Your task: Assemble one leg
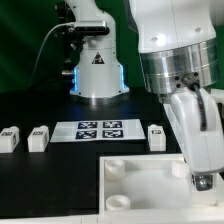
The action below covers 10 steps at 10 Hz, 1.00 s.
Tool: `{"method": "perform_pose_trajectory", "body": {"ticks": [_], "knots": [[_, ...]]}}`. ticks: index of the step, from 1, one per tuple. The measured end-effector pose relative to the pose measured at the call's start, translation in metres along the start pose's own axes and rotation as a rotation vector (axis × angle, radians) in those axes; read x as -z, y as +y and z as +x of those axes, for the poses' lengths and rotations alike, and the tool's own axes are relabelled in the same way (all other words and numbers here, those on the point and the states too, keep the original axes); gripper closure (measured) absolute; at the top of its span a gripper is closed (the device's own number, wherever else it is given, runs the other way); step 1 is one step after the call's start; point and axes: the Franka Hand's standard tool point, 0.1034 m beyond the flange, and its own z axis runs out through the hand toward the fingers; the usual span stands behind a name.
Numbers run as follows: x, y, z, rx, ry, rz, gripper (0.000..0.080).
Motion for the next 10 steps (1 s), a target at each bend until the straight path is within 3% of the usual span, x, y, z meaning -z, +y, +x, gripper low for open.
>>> {"method": "perform_pose_trajectory", "body": {"ticks": [1,2,3,6,8,10], "knots": [[-0.003,-0.002,-0.008,0.119,0.009,0.017,0.0157],[-0.002,-0.001,-0.018,0.217,-0.002,-0.002,0.0151],[0.0,-0.003,-0.02,0.39,0.0,-0.003,0.0151],[0.0,-0.003,-0.017,0.721,0.005,-0.006,0.015],[0.0,-0.004,-0.004,1.036,0.025,-0.012,0.015],[0.002,-0.008,-0.003,1.349,0.066,-0.055,0.015]]}}
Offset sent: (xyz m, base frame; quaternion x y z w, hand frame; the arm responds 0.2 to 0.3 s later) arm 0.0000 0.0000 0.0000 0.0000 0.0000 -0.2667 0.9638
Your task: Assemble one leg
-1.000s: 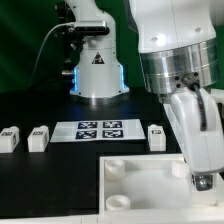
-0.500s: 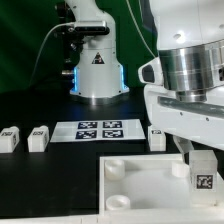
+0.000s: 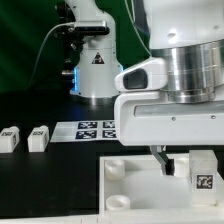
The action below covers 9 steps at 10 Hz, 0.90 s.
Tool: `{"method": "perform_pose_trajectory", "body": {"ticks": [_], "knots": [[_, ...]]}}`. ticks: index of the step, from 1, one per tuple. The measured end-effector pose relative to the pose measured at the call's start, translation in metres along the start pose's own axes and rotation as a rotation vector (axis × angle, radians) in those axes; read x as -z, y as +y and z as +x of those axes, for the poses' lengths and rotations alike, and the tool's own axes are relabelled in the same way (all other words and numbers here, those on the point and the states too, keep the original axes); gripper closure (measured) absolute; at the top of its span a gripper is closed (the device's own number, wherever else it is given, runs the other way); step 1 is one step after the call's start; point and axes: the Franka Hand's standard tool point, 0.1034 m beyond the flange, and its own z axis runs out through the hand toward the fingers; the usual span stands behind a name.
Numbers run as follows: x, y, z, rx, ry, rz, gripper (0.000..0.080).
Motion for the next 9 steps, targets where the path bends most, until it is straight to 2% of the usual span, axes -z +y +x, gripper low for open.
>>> {"method": "perform_pose_trajectory", "body": {"ticks": [1,2,3,4,5,6,9], "knots": [[-0.0007,-0.0011,0.0013,0.083,0.004,-0.01,0.015],[-0.0013,-0.0008,0.0007,0.004,0.002,-0.005,0.015],[-0.0013,-0.0003,0.0009,0.012,0.002,-0.006,0.029],[-0.0014,-0.0008,0.0007,-0.04,0.002,-0.004,0.029],[-0.0014,-0.0015,0.0004,-0.143,0.001,-0.002,0.0431],[-0.0017,0.0,0.0005,-0.251,0.001,-0.003,0.0508],[-0.0011,0.0041,0.0006,-0.667,-0.008,-0.011,0.0508]]}}
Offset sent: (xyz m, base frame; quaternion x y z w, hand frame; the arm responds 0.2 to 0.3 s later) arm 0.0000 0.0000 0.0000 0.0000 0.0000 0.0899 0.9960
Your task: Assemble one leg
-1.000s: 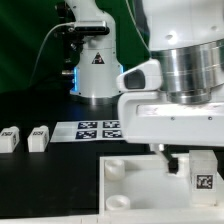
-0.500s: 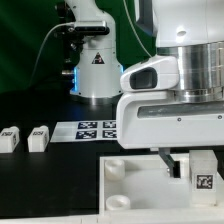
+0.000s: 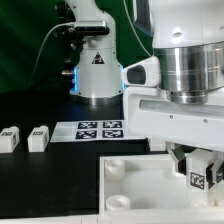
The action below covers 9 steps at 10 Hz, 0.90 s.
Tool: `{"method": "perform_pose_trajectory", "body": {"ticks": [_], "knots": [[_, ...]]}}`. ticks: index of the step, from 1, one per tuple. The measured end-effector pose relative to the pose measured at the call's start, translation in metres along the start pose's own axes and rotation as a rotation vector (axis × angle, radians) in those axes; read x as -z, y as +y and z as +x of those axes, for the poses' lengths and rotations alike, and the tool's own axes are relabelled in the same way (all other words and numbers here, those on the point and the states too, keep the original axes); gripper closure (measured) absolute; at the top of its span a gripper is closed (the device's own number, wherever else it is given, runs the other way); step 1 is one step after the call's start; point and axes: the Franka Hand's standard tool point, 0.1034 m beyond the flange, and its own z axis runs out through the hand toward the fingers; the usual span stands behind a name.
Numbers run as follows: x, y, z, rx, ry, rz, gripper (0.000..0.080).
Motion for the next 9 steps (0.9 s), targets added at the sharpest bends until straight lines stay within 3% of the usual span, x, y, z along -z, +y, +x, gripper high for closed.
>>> {"method": "perform_pose_trajectory", "body": {"ticks": [2,4,6,7,8,9], "knots": [[-0.0007,0.0033,0.0007,-0.342,-0.02,-0.006,0.0508],[-0.0014,0.0072,0.0004,-0.694,-0.066,0.005,0.0508],[-0.0013,0.0083,-0.0003,-0.839,-0.083,0.003,0.0508],[-0.002,0.0086,-0.0006,-0.814,-0.083,0.003,0.0414],[-0.0023,0.0088,-0.0007,-0.783,-0.083,0.003,0.0414],[-0.0028,0.0086,-0.0022,-0.716,-0.083,0.003,0.023]]}}
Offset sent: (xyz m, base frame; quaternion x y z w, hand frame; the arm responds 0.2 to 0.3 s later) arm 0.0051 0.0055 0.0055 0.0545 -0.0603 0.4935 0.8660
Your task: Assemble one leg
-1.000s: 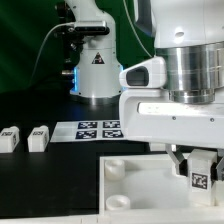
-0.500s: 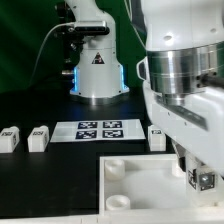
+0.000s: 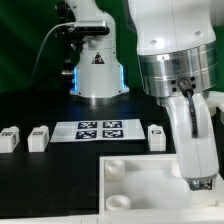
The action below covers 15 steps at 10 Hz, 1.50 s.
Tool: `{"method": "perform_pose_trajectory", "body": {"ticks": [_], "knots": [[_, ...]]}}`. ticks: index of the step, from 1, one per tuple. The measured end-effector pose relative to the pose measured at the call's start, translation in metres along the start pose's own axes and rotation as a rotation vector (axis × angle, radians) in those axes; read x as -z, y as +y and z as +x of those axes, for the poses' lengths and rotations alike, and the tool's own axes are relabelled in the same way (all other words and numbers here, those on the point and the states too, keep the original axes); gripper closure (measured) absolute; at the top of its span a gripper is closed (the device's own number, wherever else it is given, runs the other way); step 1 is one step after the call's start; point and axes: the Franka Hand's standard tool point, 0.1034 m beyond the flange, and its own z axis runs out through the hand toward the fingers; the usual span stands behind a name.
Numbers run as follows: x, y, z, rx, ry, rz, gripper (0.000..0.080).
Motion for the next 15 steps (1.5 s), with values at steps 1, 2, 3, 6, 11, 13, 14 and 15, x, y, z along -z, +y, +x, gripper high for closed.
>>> {"method": "perform_pose_trajectory", "body": {"ticks": [1,2,3,6,11,13,14,15], "knots": [[-0.001,0.002,-0.005,0.115,-0.004,-0.008,0.023],[-0.002,0.002,-0.009,0.295,-0.007,-0.002,0.0165],[-0.001,-0.001,-0.007,0.58,0.0,0.018,0.0153],[-0.001,-0.002,-0.005,0.843,0.007,0.017,0.015],[-0.004,0.001,-0.014,1.577,0.081,-0.061,0.015],[-0.004,0.001,-0.014,1.563,0.081,-0.061,0.0395],[-0.004,0.001,-0.014,1.494,0.082,-0.057,0.0395],[-0.004,0.001,-0.014,1.38,0.083,-0.05,0.0509]]}}
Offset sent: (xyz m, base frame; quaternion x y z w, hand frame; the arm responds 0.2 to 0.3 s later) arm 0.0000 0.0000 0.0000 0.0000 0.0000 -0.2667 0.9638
